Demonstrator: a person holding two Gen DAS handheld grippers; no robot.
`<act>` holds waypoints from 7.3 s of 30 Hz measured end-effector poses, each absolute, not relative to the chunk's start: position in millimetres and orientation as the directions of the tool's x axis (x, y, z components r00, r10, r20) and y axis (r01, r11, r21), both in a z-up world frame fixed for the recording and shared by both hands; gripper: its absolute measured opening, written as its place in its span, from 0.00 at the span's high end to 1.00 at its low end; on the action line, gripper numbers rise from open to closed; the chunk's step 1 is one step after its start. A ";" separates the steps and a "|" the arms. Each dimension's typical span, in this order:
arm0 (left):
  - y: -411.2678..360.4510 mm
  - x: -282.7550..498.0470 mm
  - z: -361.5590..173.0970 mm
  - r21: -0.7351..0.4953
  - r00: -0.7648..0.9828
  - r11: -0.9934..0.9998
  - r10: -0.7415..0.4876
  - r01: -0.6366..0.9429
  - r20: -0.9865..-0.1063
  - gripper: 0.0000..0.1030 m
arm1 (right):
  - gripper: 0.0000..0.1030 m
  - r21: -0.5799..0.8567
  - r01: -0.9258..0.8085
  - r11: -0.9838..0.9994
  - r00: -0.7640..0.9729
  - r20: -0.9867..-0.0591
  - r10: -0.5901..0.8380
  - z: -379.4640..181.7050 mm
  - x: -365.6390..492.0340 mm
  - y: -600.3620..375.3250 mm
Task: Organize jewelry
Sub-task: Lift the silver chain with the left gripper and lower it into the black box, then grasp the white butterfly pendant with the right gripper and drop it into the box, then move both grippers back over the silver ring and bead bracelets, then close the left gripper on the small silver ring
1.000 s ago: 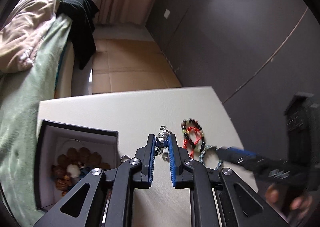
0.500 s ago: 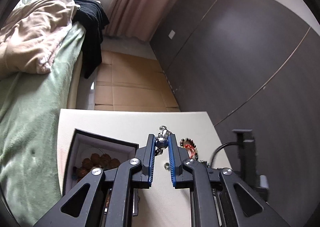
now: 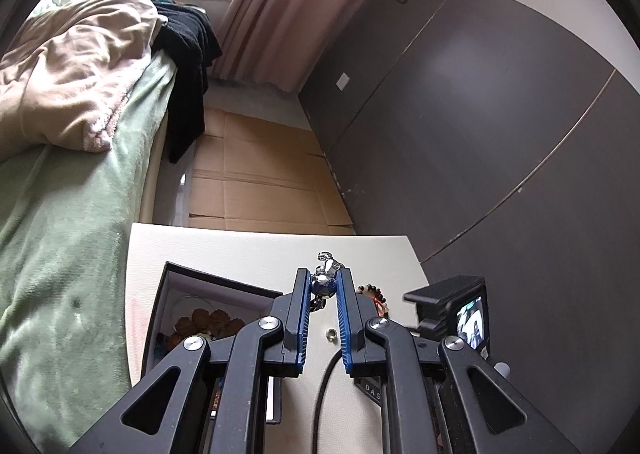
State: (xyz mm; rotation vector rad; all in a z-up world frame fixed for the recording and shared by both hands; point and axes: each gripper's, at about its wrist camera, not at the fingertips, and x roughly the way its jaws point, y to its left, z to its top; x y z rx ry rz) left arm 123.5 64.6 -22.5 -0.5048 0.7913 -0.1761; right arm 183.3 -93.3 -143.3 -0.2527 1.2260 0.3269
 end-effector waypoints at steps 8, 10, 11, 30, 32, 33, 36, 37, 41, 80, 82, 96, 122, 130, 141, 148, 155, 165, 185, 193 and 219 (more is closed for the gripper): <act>63.3 114.5 2.7 -0.491 0.738 0.871 -0.328 -0.006 -0.591 0.88 | 0.74 0.164 -0.354 0.921 0.254 -0.931 0.264 -124.8 181.0 -115.6; 63.0 114.0 10.7 -0.484 0.749 0.875 -0.317 -0.006 -0.582 0.88 | 0.74 0.232 -0.350 0.908 0.241 -0.914 0.326 -118.2 180.3 -121.3; 62.8 113.3 16.9 -0.479 0.758 0.878 -0.306 -0.010 -0.576 0.88 | 0.74 0.262 -0.345 0.901 0.237 -0.905 0.354 -114.6 180.7 -124.3; 49.7 92.1 175.8 -0.270 0.877 0.963 -0.137 0.009 -0.461 0.88 | 0.74 0.450 -0.332 0.829 0.273 -0.796 0.541 -77.8 184.5 -139.7; 48.0 88.8 189.5 -0.246 0.887 0.969 -0.117 0.004 -0.447 0.88 | 0.74 0.456 -0.337 0.824 0.272 -0.791 0.549 -76.5 184.9 -138.9; 48.6 88.1 194.1 -0.237 0.890 0.971 -0.110 0.002 -0.443 0.88 | 0.74 0.458 -0.338 0.822 0.271 -0.789 0.551 -76.2 185.5 -139.3; 50.0 88.1 206.1 -0.211 0.896 0.978 -0.088 -0.006 -0.436 0.88 | 0.74 0.464 -0.336 0.820 0.270 -0.786 0.556 -76.0 186.3 -139.1; 50.3 88.2 208.7 -0.202 0.897 0.979 -0.081 -0.010 -0.435 0.88 | 0.74 0.468 -0.335 0.818 0.269 -0.785 0.559 -76.6 186.8 -140.9; 53.1 89.1 210.7 -0.187 0.898 0.982 -0.065 -0.019 -0.435 0.88 | 0.74 0.484 -0.342 0.806 0.269 -0.771 0.577 -73.0 186.6 -142.4; 105.7 120.4 -5.8 -0.382 0.754 0.907 -0.124 -0.179 -0.646 0.88 | 0.73 0.436 -0.357 0.826 0.269 -0.799 0.538 -80.2 180.1 -128.0; 107.7 122.1 -16.5 -0.392 0.735 0.902 -0.140 -0.182 -0.663 0.88 | 0.73 0.440 -0.356 0.825 0.267 -0.798 0.541 -81.1 179.1 -126.7; 119.7 132.8 -51.5 -0.395 0.630 0.884 -0.160 -0.252 -0.760 0.86 | 0.73 0.507 -0.371 0.778 0.285 -0.735 0.615 -74.5 171.1 -111.3; 180.6 80.9 -18.1 -0.470 0.715 0.805 -0.083 -0.363 -0.694 0.17 | 0.18 0.583 -0.393 0.711 0.198 -0.701 0.685 -94.6 179.7 -27.4; 153.4 89.2 -21.5 -0.448 0.699 0.838 -0.117 -0.312 -0.705 0.15 | 0.11 0.519 -0.348 0.781 0.293 -0.731 0.617 -78.7 172.4 -73.0; 102.1 95.6 -19.3 -0.413 0.717 0.888 -0.152 -0.203 -0.680 0.00 | 0.00 0.406 -0.266 0.874 0.537 -0.691 0.484 -53.2 161.4 -158.9; 57.7 102.3 -21.4 -0.387 0.710 0.917 -0.208 -0.098 -0.673 0.00 | 0.00 0.284 -0.216 0.934 0.565 -0.744 0.357 -47.0 168.3 -190.9; 26.5 113.1 -28.7 -0.348 0.688 0.935 -0.212 -0.064 -0.694 0.00 | 0.00 0.203 -0.235 0.951 0.566 -0.767 0.303 -44.6 165.0 -206.9; -2.0 129.3 -53.3 -0.307 0.625 0.950 -0.209 -0.052 -0.752 0.00 | 0.00 0.167 -0.226 0.960 0.569 -0.777 0.269 -53.0 170.0 -231.6; -53.3 177.8 -122.8 -0.268 0.430 0.963 -0.238 -0.009 -0.871 0.66 | 0.11 0.289 -0.210 0.934 0.454 -0.817 0.355 -79.5 204.2 -250.7; -64.3 181.4 -138.1 -0.162 0.432 0.987 -0.145 -0.004 -0.890 0.81 | 0.14 0.274 -0.203 0.940 0.450 -0.827 0.338 -83.4 207.7 -254.1; -20.5 156.2 -90.6 -0.189 0.548 0.981 -0.137 -0.040 -0.825 0.88 | 0.73 0.060 -0.351 0.934 0.302 -0.937 0.173 -143.5 200.0 -194.6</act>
